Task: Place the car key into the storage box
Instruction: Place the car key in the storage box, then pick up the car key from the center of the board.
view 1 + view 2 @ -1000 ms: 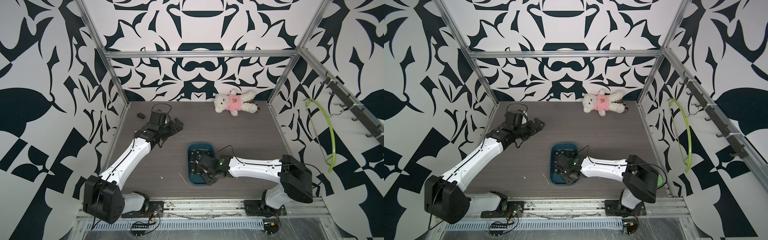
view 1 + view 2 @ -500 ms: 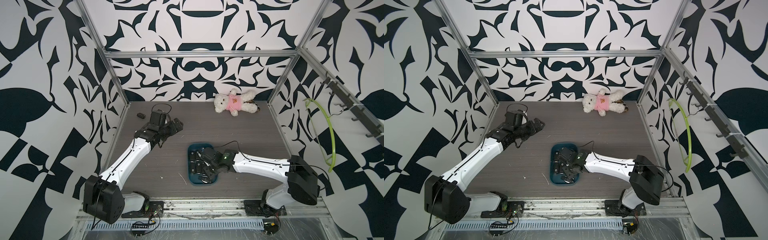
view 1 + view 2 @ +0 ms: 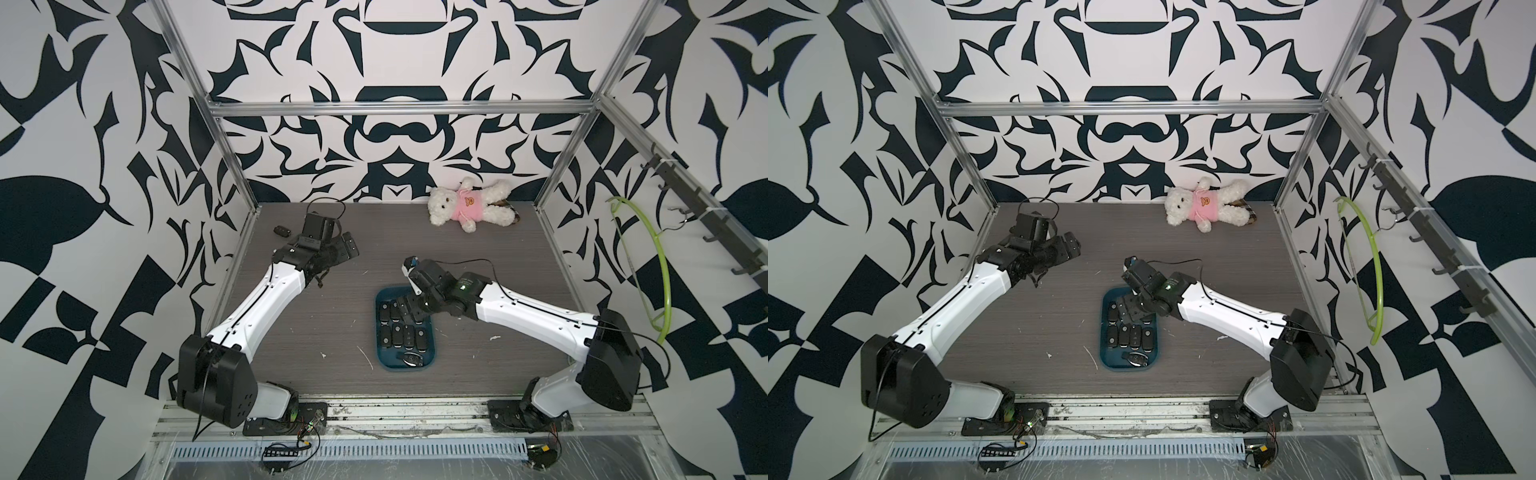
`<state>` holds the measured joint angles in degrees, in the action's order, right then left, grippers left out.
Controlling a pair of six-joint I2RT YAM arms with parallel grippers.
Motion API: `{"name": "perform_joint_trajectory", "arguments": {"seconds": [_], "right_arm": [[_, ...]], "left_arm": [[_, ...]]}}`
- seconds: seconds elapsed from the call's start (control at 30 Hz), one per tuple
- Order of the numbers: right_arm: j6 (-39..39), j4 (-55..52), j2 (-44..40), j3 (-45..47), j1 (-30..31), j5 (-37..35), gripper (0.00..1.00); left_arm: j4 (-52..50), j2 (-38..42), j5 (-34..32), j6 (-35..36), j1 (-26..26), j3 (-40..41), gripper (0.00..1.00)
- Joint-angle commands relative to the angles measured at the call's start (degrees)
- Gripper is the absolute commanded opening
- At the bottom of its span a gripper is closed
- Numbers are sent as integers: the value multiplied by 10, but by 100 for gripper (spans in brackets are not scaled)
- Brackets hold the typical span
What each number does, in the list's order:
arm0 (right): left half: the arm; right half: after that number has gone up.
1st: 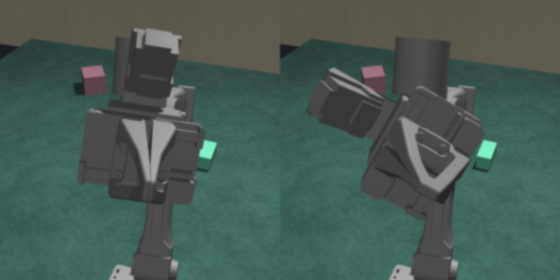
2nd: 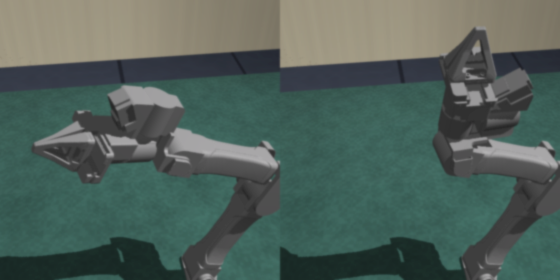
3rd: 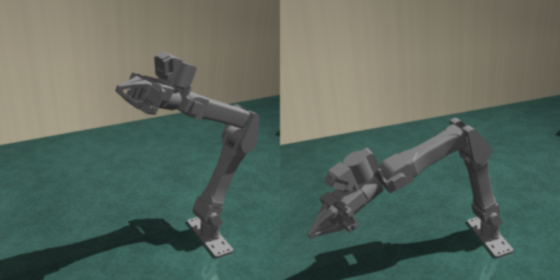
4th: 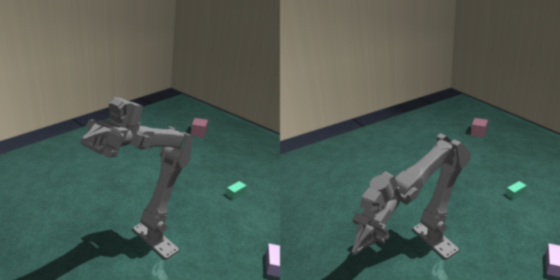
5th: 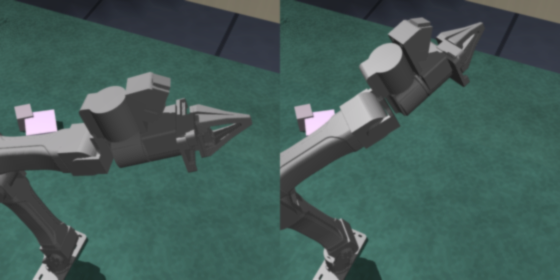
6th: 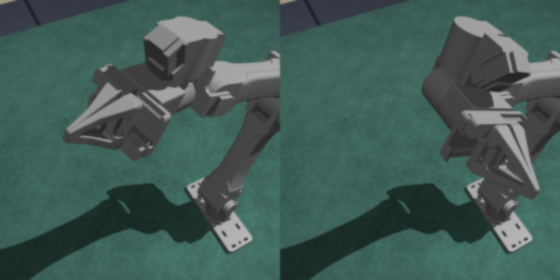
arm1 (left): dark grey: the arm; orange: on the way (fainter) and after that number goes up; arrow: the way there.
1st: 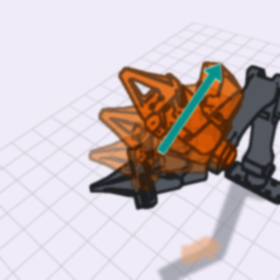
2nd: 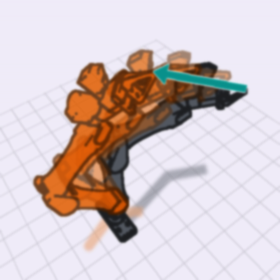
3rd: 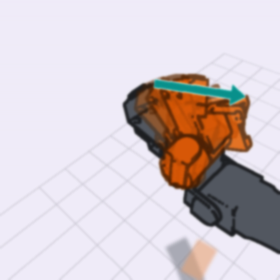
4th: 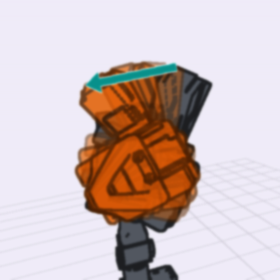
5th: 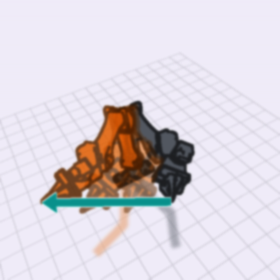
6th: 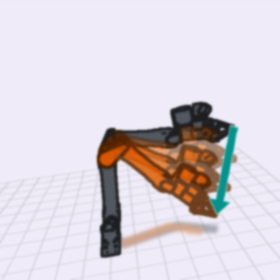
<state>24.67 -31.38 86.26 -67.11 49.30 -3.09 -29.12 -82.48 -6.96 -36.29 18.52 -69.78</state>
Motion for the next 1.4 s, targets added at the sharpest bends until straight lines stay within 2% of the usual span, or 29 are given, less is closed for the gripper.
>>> {"name": "perform_joint_trajectory", "arguments": {"seconds": [0.0,0.07,0.33,0.53,0.73,1.13,1.37], "right_arm": [[1,31,7,-40,-22,15,94],[3,37,16,-53,-32,21,100],[14,55,55,-108,-47,35,99],[27,60,81,-133,-51,44,99],[40,56,95,-153,-51,49,99],[49,38,90,-158,-51,35,99],[56,28,72,-145,-51,16,99]], "left_arm": [[-40,-38,-11,30,-40,-29,99],[-42,-59,-14,39,-62,-41,99],[-75,-180,-48,52,-153,-131,99],[-85,-279,-80,56,-195,-224,99],[-92,-371,-80,47,-232,-318,99],[-130,-520,-97,47,-273,-483,97],[-131,-594,-68,62,-273,-565,95]]}}
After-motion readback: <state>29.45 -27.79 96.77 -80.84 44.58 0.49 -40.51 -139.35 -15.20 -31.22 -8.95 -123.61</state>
